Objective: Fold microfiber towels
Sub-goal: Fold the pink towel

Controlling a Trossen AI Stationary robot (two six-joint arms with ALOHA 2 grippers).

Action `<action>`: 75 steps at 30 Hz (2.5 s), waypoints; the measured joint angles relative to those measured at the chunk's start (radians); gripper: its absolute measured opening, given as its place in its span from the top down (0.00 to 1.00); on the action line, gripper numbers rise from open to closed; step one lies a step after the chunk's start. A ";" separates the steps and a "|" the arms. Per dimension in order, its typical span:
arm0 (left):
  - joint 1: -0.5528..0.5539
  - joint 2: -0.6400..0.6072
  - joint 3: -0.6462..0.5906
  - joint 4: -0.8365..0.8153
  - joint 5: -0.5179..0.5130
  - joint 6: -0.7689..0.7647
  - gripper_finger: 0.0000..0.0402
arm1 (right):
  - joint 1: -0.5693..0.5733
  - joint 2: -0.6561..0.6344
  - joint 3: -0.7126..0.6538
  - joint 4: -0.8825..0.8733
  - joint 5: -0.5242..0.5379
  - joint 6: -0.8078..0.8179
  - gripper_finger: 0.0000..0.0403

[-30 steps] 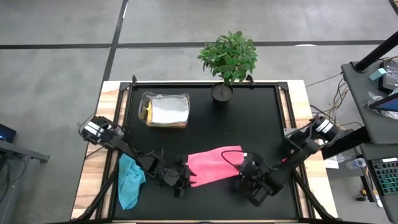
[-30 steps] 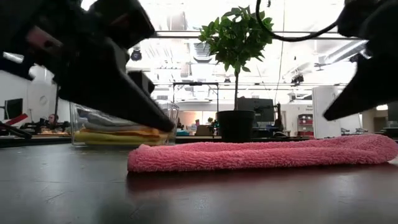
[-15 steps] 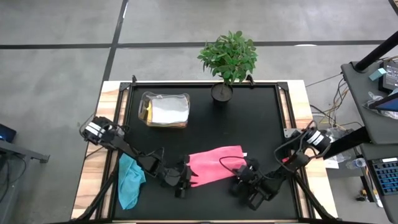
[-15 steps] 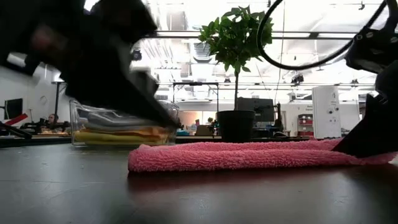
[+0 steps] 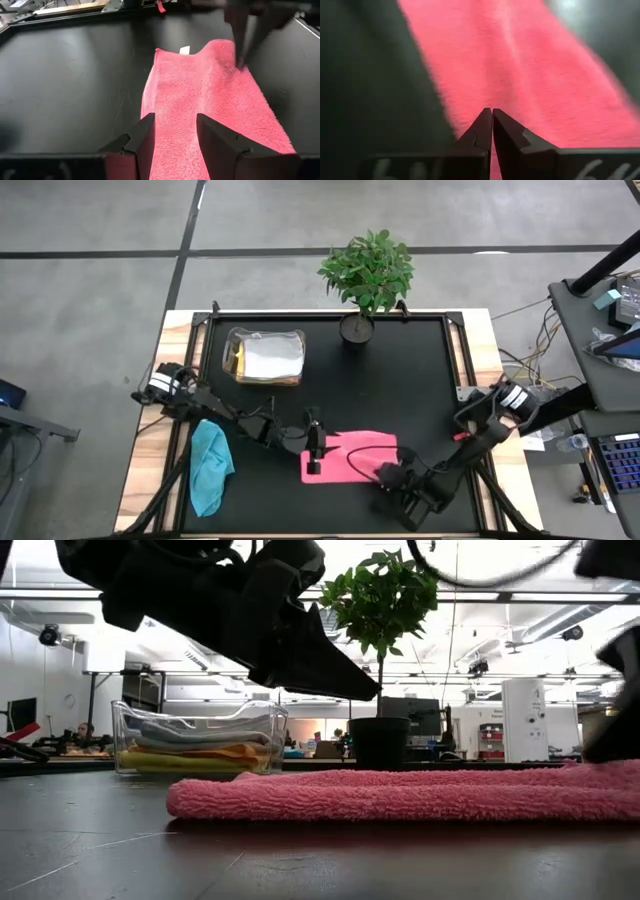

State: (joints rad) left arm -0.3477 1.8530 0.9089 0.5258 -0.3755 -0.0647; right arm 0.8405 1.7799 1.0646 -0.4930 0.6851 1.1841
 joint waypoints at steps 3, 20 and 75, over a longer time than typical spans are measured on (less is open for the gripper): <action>-0.001 0.000 0.000 0.006 0.037 -0.001 0.68 | -0.007 -0.037 0.005 -0.101 0.013 -0.027 0.98; -0.039 0.164 0.058 0.170 0.137 -0.146 0.68 | -0.162 -0.154 -0.265 0.041 0.047 -0.120 0.98; -0.071 0.416 0.502 -0.134 0.020 -0.228 0.76 | -0.339 -0.566 -0.607 0.558 -0.239 -0.488 0.98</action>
State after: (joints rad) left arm -0.4183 2.2692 1.4111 0.3918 -0.3559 -0.2930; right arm 0.5011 1.2140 0.4580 0.0653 0.4465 0.6960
